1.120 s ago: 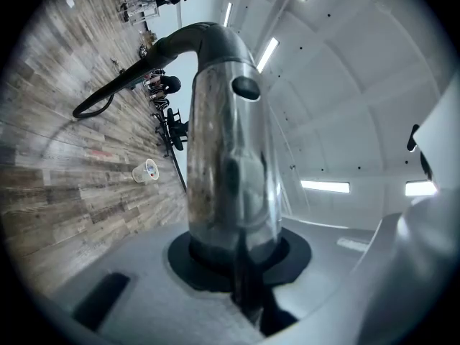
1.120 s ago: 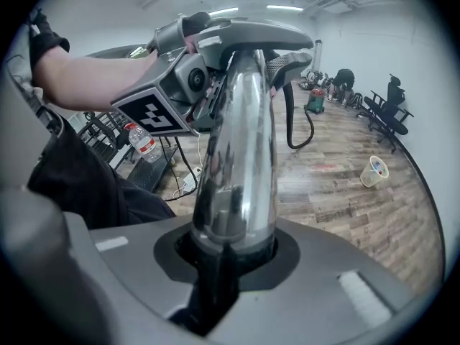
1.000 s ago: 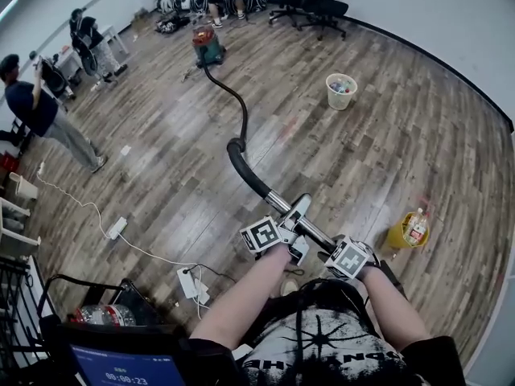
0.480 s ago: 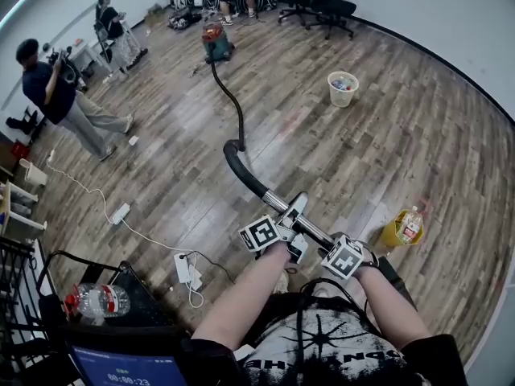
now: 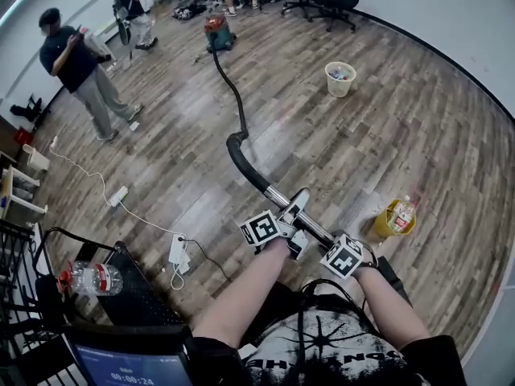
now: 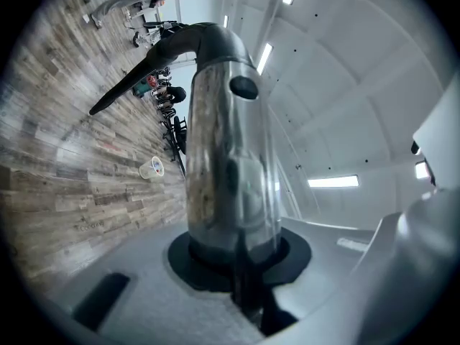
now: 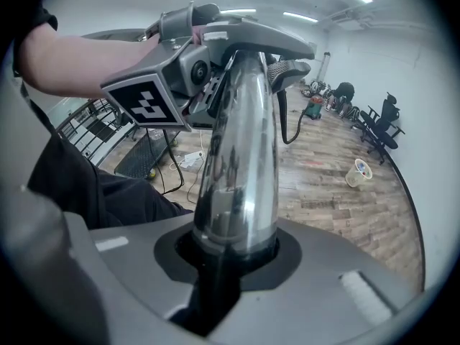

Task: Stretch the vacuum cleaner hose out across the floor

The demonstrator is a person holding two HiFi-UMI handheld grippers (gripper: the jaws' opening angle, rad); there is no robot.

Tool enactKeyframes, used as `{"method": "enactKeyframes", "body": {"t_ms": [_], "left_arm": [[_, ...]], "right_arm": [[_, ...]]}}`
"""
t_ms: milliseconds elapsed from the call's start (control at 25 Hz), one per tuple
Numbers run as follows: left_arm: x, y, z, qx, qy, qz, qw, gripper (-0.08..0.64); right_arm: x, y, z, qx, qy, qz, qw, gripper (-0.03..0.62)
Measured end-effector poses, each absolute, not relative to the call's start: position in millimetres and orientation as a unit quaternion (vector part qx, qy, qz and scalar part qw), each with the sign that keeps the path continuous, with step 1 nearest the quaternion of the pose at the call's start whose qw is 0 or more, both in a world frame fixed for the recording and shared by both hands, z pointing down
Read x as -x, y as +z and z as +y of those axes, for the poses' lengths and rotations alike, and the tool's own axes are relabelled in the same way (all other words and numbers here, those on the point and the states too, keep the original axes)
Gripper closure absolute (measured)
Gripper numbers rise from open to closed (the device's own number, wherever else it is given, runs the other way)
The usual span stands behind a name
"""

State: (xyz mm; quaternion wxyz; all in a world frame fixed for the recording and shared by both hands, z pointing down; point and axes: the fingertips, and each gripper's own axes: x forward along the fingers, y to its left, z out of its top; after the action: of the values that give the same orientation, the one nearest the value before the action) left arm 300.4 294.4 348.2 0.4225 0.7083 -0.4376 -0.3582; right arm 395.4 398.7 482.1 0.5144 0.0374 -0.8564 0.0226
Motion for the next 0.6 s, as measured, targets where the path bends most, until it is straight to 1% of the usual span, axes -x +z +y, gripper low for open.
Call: {"method": "enactKeyframes", "body": {"t_ms": [320, 600], "left_arm": [[-341.4, 356.8, 305.4, -0.712, -0.343, -0.424, 0.442, 0.505], [-346.5, 360.4, 314.2, -0.716, -0.337, -0.406, 0.457, 0.503]], "right_arm": [[-431.9, 486.4, 417.5, -0.058, 0.039, -0.855, 0.514, 0.515], [-433.8, 485.0, 426.4, -0.093, 0.037, -0.848, 0.521, 0.514]]}}
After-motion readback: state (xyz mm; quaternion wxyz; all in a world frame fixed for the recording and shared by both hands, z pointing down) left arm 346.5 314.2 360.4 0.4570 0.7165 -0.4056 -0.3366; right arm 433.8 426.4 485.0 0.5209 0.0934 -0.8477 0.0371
